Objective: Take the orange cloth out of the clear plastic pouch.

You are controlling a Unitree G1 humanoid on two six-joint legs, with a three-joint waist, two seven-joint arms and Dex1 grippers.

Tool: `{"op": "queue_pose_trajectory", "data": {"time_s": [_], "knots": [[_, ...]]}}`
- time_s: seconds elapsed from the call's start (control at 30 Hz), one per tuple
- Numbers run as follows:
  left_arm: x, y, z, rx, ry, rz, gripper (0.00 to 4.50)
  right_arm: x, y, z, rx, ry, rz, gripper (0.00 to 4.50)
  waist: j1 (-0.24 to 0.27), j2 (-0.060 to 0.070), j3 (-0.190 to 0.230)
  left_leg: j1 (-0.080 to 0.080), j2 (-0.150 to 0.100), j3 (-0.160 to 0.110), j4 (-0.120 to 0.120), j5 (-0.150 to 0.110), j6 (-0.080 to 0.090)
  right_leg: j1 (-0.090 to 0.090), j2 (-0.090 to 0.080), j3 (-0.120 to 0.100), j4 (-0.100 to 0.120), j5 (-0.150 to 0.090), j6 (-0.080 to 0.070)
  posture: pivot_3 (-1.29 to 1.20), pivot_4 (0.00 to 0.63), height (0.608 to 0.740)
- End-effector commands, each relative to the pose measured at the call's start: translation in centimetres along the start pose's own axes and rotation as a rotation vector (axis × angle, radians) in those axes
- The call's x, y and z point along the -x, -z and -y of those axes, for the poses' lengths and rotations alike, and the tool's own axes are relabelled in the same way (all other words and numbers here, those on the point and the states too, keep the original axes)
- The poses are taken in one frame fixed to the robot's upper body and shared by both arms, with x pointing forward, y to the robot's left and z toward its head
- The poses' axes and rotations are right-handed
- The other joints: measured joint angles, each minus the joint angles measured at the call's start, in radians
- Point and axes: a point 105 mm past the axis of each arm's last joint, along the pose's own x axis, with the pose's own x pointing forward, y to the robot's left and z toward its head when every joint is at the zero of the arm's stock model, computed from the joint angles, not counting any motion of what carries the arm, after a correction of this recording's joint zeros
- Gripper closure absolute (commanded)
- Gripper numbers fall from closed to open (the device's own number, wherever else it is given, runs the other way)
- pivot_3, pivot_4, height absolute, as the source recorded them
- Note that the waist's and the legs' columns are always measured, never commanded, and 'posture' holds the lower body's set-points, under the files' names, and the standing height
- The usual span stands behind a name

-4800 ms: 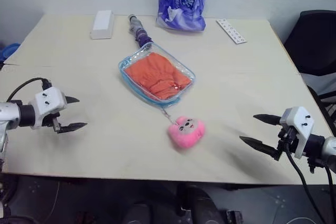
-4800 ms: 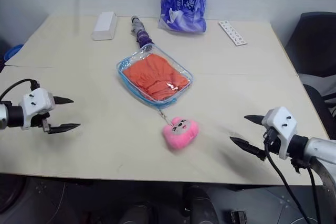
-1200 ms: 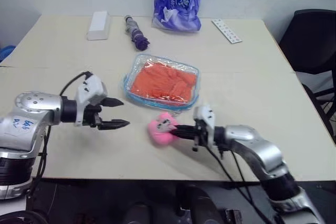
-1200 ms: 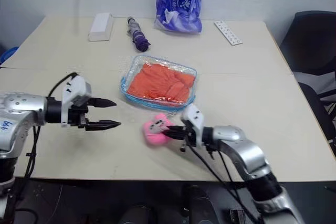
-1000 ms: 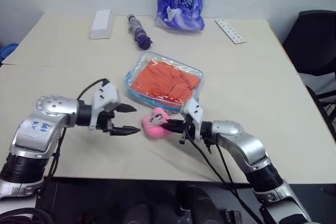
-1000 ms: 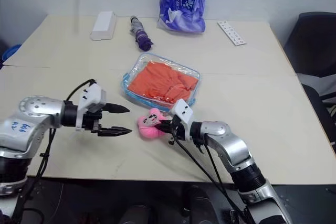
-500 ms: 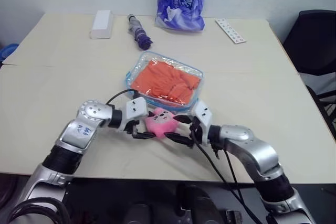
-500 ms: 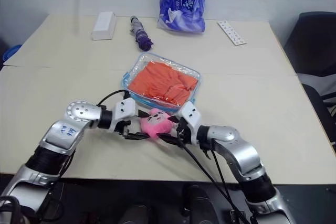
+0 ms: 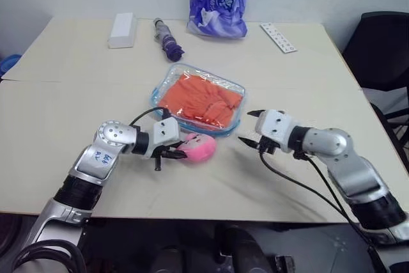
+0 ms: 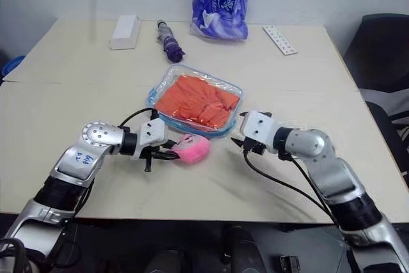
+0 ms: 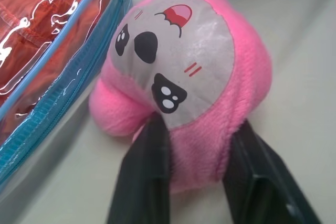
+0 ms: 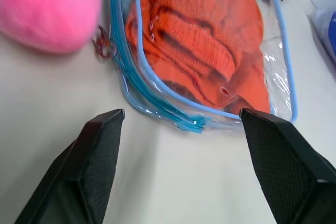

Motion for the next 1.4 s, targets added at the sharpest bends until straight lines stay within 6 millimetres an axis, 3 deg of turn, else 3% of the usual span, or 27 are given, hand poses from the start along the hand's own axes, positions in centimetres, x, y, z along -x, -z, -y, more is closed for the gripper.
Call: {"op": "queue_pose_trajectory", "data": {"time_s": [0.03,0.13,0.4,0.43,0.67,0.77,0.93,1.13,1.27,1.4], "knots": [[0.6,-0.5,-0.2,0.006,-0.040,0.010,4.26,-1.2,-0.9,0.5,0.103,0.024,0.057,0.83,0.001,0.000,0.000,0.000,0.000,0.000,0.000,0.000,0.000,0.000,0.000,0.000,0.000,0.000,0.000,0.00,0.150,0.740],[0.8,-0.5,0.0,0.010,-0.042,0.009,4.29,-1.9,-1.0,0.8,0.100,0.039,0.082,1.45,0.000,0.000,0.000,0.000,0.001,0.000,0.000,0.000,0.000,0.000,0.000,0.000,0.000,0.000,0.000,0.00,0.150,0.740],[0.9,-0.1,0.3,0.016,-0.063,-0.003,4.29,-2.2,-0.9,0.4,0.103,-0.012,0.104,4.33,0.000,0.000,0.000,0.000,0.001,-0.002,0.001,0.000,0.000,0.000,0.000,-0.001,-0.001,0.000,0.000,0.00,0.150,0.740],[0.8,-0.2,0.3,0.016,-0.063,-0.002,4.29,-2.2,-0.8,0.3,0.103,-0.018,0.103,4.47,0.000,0.000,0.000,0.000,0.001,-0.001,0.001,0.000,0.000,0.000,0.000,-0.001,0.000,0.000,0.000,0.00,0.150,0.740],[1.0,-0.1,0.3,0.028,-0.080,0.004,4.29,-2.1,-0.7,-0.3,0.102,-0.043,0.103,4.47,0.001,0.000,0.000,0.000,0.001,-0.001,0.001,0.000,0.000,0.000,-0.001,-0.001,-0.001,0.000,0.000,0.00,0.150,0.740],[1.0,-0.1,0.3,0.030,-0.084,0.006,4.29,-2.1,-0.8,0.1,0.079,-0.033,0.107,3.84,0.000,0.000,0.000,0.000,0.001,-0.001,0.001,0.000,0.000,0.000,-0.001,-0.001,0.000,0.000,0.000,0.00,0.150,0.740],[0.9,-0.2,0.4,0.032,-0.085,0.012,4.29,-2.2,-1.0,0.1,0.137,-0.034,0.101,2.14,0.001,0.000,0.000,0.000,0.001,-0.001,0.001,0.000,0.000,0.000,-0.001,-0.001,0.000,0.000,0.000,0.00,0.150,0.740],[0.9,-0.4,0.5,0.030,-0.084,0.020,4.29,-3.1,-1.3,0.4,0.121,-0.023,0.120,2.14,0.000,0.000,0.000,0.000,0.001,-0.001,0.001,0.000,0.000,0.000,-0.001,-0.001,0.000,0.000,0.000,0.00,0.150,0.740],[0.8,-0.5,0.7,0.028,-0.084,0.019,4.29,-3.6,-1.3,0.6,0.110,-0.016,0.135,3.06,0.001,0.000,0.000,0.000,0.001,-0.001,0.001,0.000,0.000,0.000,-0.001,-0.001,0.000,0.000,0.000,0.00,0.150,0.740],[1.0,-0.2,0.6,0.031,-0.094,0.012,4.29,-3.3,-1.2,0.5,0.119,-0.022,0.139,4.42,0.001,0.000,0.000,0.001,0.001,-0.002,0.001,0.000,0.000,-0.001,-0.001,-0.001,-0.001,0.000,0.000,0.00,0.150,0.740]]}}
